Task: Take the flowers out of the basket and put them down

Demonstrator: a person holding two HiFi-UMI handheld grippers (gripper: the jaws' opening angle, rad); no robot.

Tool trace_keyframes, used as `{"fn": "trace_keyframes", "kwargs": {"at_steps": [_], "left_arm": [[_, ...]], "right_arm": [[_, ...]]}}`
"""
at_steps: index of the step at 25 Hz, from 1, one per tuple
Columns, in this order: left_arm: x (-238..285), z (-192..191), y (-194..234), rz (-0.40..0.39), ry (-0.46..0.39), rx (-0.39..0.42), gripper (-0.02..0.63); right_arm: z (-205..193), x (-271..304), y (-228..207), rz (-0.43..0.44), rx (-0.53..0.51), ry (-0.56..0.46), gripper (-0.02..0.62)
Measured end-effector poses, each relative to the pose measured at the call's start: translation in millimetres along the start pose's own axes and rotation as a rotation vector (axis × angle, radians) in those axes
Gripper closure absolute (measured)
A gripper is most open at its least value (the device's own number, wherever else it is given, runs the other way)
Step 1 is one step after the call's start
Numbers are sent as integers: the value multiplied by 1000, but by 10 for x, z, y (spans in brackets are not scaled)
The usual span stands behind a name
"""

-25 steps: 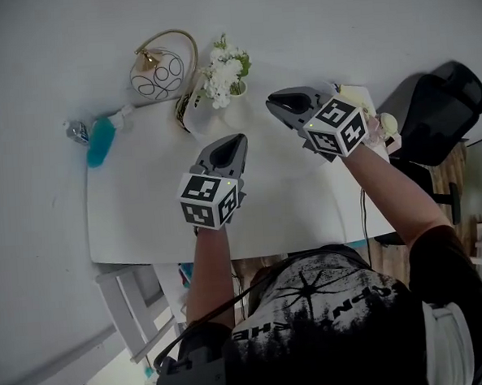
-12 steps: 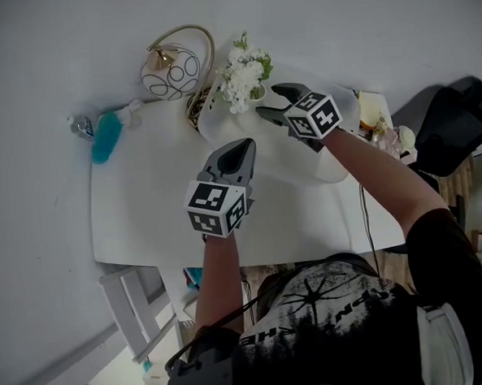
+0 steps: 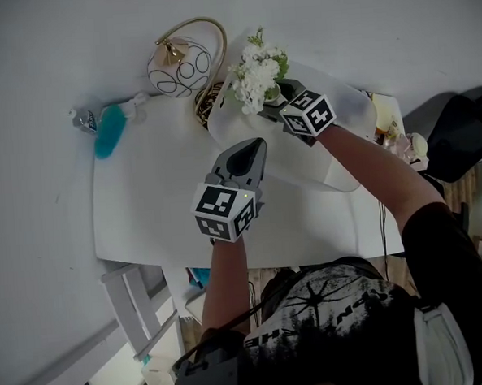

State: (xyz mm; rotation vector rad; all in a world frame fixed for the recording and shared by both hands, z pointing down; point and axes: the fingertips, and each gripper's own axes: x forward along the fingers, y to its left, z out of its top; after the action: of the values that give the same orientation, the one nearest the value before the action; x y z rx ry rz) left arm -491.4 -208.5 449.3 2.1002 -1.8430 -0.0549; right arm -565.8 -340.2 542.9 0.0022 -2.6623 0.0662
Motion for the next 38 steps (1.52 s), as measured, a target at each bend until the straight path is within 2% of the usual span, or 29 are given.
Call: {"fn": "trace_keyframes", "kwargs": {"at_steps": [4, 6, 23, 29, 38], "left_arm": [[10, 13, 3, 2, -10, -4, 595], [11, 17, 6, 6, -16, -7, 595], [-73, 58, -23, 33, -28, -12, 595], [-143, 93, -171, 25, -24, -3, 595], [-350, 95, -510, 7, -19, 34, 595]], "right_arm": [[8, 53, 9, 0, -12, -30, 293], [10, 55, 2, -1, -23, -38, 342], [87, -108, 203, 41, -74, -13, 348], [221, -364, 352, 59, -70, -21, 348], [410, -948, 552, 30, -64, -53, 348]]}}
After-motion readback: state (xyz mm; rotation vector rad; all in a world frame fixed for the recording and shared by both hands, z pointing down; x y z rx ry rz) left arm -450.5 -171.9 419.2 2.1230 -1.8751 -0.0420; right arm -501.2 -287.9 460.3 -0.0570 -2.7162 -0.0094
